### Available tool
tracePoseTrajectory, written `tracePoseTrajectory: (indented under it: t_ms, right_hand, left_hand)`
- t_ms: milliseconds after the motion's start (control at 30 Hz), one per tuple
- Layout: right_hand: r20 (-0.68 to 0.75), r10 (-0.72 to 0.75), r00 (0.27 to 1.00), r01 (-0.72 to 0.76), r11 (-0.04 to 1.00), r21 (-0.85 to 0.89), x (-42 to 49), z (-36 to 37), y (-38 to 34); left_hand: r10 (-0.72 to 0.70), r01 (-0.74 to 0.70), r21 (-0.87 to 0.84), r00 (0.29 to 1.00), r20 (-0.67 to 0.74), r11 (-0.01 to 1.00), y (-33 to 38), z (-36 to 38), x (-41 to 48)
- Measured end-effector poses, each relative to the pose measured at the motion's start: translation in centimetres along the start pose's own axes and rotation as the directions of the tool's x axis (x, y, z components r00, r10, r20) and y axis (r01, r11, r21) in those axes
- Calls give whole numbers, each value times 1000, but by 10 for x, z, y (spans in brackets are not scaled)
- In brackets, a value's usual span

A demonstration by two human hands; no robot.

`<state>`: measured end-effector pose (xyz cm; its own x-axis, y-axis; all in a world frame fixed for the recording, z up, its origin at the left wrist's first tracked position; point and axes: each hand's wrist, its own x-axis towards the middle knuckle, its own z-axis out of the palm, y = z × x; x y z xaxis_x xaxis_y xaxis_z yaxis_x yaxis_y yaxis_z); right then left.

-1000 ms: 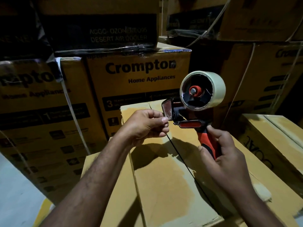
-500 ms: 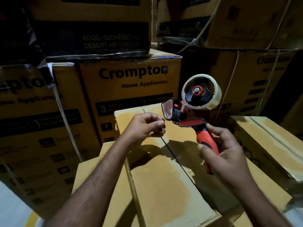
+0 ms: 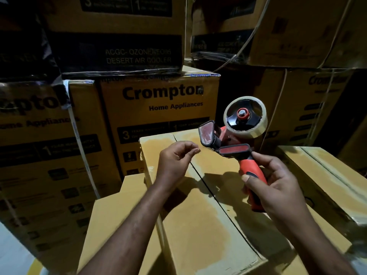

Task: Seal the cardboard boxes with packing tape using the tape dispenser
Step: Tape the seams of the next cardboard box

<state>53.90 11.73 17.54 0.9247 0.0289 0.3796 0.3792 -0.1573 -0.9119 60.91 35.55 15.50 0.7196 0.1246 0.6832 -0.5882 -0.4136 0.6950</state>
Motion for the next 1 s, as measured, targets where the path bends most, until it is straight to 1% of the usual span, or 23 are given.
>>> tracePoseTrajectory:
  t_ms: [33,67,100,133,167,200,267,333,367,433,500,533,600,667,733,767,800,833,933,1000]
  right_hand:
    - [0,-4,1000,4,1000,-8,0,1,1]
    - [-9,-8,1000,8,1000,-20,1,2,2]
    - [-23,-13,1000,12,999,-42,1,4,4]
    - [-37,-18,999,15,997,-72,2,5,6]
    - [-46,-20,999,15,995,-102,3,6,8]
    - [-50,-23,998,16,992,-126,3,7,9]
    - [-46,-32,998,23,984,-174,3,6,12]
    - [-40,-39,998,30,977,-211,2,4,12]
    - [-42,-39,998,29,976,-214,3,3,12]
    - [-51,-33,998,22,979,-203,3,2,13]
    - [-52,-32,998,21,979,-205,4,2,12]
    - [-49,-32,998,21,977,-213,4,3,11]
    - [-44,-29,999,18,974,-226,4,5,11]
    - [-35,-18,999,10,977,-215,4,7,10]
    - [-29,-5,1000,-1,980,-198,4,9,10]
    - [-30,1,1000,-7,982,-190,3,9,10]
    - [-33,8,999,-14,984,-177,3,10,10]
    - [-36,16,999,-21,987,-162,3,10,10]
    - [-36,36,999,-39,993,-110,4,9,7]
    - [-29,49,998,-52,995,-85,5,8,6]
  left_hand:
    - [61,-59,69,998,-18,996,-4,2,1]
    - [60,-57,96,998,-35,994,-6,4,2]
    - [-5,9,87,999,-53,996,-5,7,2]
    - [-118,121,53,991,-58,991,-2,10,3]
    - [-245,245,0,969,-40,969,1,12,2]
    - [-358,357,-57,934,4,932,6,14,2]
    - [-492,514,-211,858,152,831,13,14,1]
    - [-550,625,-342,780,298,701,18,6,3]
    - [-562,667,-361,744,361,652,18,1,4]
    - [-566,734,-339,673,476,588,20,-7,6]
    - [-553,767,-355,635,540,534,23,-11,6]
    - [-551,772,-391,633,544,501,26,-10,6]
    - [-587,767,-482,637,499,423,30,-7,7]
    - [-650,770,-556,600,466,313,33,-2,9]
    - [-675,770,-614,547,495,173,35,-1,8]
    - [-679,759,-640,533,505,120,36,0,8]
    - [-679,744,-661,536,501,99,37,0,7]
    - [-676,727,-678,554,486,108,37,0,5]
    - [-637,659,-739,631,444,138,37,2,0]
    - [-636,631,-767,641,430,116,37,4,-3]
